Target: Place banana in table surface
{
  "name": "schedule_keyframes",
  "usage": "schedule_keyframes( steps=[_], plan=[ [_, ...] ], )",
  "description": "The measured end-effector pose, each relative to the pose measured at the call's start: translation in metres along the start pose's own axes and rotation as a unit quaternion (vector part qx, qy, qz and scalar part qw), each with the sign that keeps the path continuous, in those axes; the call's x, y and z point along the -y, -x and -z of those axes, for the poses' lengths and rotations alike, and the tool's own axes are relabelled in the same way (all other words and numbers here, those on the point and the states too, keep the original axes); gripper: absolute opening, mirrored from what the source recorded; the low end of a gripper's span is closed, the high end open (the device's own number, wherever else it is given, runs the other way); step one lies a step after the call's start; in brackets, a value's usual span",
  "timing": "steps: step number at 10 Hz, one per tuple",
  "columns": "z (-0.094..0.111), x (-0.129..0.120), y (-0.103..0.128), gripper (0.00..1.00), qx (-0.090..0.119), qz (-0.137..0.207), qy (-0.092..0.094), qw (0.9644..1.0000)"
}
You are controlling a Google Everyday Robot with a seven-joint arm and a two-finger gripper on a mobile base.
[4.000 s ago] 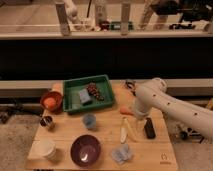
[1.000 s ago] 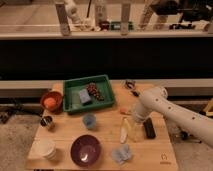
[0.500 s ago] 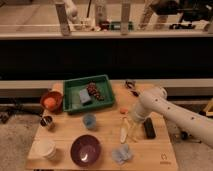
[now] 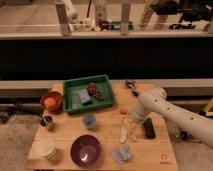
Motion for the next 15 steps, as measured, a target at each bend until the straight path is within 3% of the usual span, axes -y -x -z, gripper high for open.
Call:
schedule_keyframes(
  steps=[7,9,11,12,14,15],
  plan=[
    [0.013,0.005,0.002,0.50,0.005,0.002,-0.004,1.0000],
    [0.016,0.007,0.001,0.44,0.006,0.002,-0.005,1.0000],
    [0.020,0.008,0.001,0.46,0.007,0.002,-0.005,1.0000],
    [0.019,0.009,0.001,0.45,0.008,0.003,-0.005,1.0000],
    [0.019,0.010,0.000,0.29,0.008,0.005,-0.005,0.9999],
    [0.018,0.011,0.000,0.26,0.008,0.005,-0.005,0.9999]
  ],
)
